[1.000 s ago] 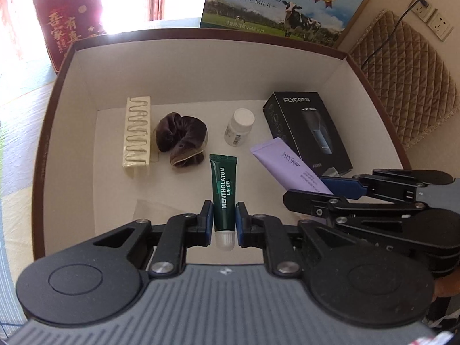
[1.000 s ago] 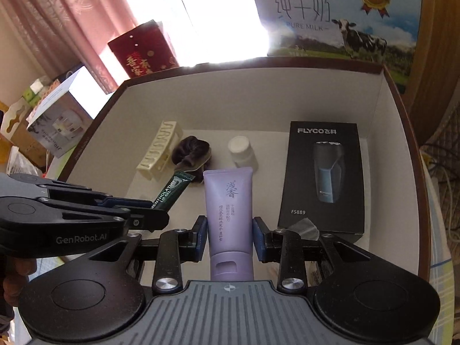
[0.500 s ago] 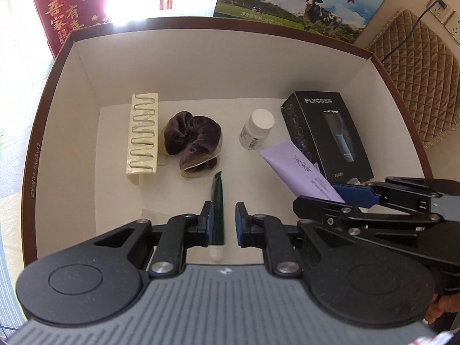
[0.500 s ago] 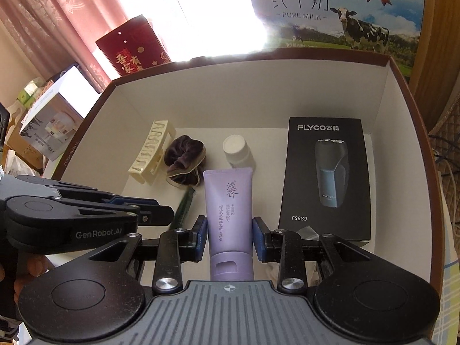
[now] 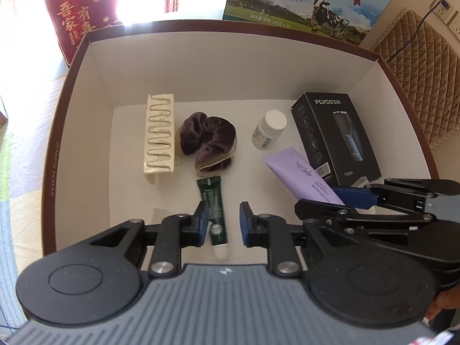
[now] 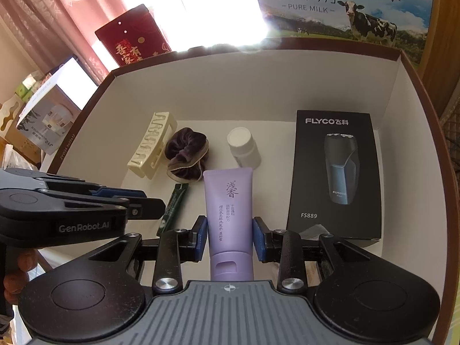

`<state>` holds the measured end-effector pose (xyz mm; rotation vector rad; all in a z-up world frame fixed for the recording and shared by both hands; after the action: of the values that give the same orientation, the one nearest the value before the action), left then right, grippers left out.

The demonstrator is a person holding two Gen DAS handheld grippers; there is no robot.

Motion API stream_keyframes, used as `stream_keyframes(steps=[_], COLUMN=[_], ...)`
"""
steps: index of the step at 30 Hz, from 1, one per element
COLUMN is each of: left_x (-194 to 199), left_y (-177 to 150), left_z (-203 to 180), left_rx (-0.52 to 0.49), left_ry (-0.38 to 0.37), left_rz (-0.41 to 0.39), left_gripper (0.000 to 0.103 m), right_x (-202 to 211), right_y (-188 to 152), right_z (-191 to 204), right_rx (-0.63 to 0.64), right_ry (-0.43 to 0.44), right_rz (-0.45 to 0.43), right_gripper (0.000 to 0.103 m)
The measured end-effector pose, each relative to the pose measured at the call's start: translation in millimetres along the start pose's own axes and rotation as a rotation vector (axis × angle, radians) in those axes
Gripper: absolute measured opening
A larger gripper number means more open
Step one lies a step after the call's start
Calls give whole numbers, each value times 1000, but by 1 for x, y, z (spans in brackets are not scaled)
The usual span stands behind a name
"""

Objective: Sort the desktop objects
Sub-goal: 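Lower and release the lip gel and purple tube into the box with both tools, then withdraw both tools from the box toward the floss box and red candy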

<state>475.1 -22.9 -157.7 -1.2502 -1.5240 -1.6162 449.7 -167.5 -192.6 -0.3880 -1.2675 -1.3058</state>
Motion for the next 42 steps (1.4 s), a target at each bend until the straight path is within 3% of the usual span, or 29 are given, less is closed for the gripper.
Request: stream_keyframes(steps=[8, 12, 13, 14, 16, 22, 26, 34, 42], left_x=[9, 12, 13, 14, 16, 23, 26, 43, 57], left_y=[-4, -5, -5, -6, -7, -10, -13, -19, -26], left_z=[-4, -4, -4, -4, -3, -2, -3, -9, -12], left_rx=[-74, -87, -86, -86, -87, -87, -86, -88, -73], left_ry=[41, 49, 48, 48, 59, 71, 71, 87, 102], left_rz=[-14, -19, -22, -25, -28, -44, -52, -90, -105], left_gripper=[25, 34, 35, 36, 40, 57, 62, 75, 80], right_x=[-3, 0, 1, 2, 7, 19, 29, 55, 74], right_y=[2, 4, 4, 4, 4, 1, -3, -12, -21], right_z=[2, 2, 2, 1, -1, 0, 0, 4, 3], right_rx=[-3, -10, -17, -27, -41, -22, -12, 21, 15], right_ry=[-13, 1, 8, 12, 10, -3, -12, -40, -54], right_rz=[6, -17, -19, -22, -42, -78, -104, -168, -197], right_gripper=[31, 32, 38, 54, 69, 85, 94, 101, 101])
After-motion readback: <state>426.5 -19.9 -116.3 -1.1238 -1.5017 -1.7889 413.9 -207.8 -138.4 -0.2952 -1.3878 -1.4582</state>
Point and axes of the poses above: each gripper's, at about its wrist camera, not at the fingertips, and x roughly against the way its jaws point, z to its left, y to its top, the point moved 4 cm from there along -x, roughly the way its jaws point, and after that the axes turned 10 degrees about -x, right-handed, at the moved point
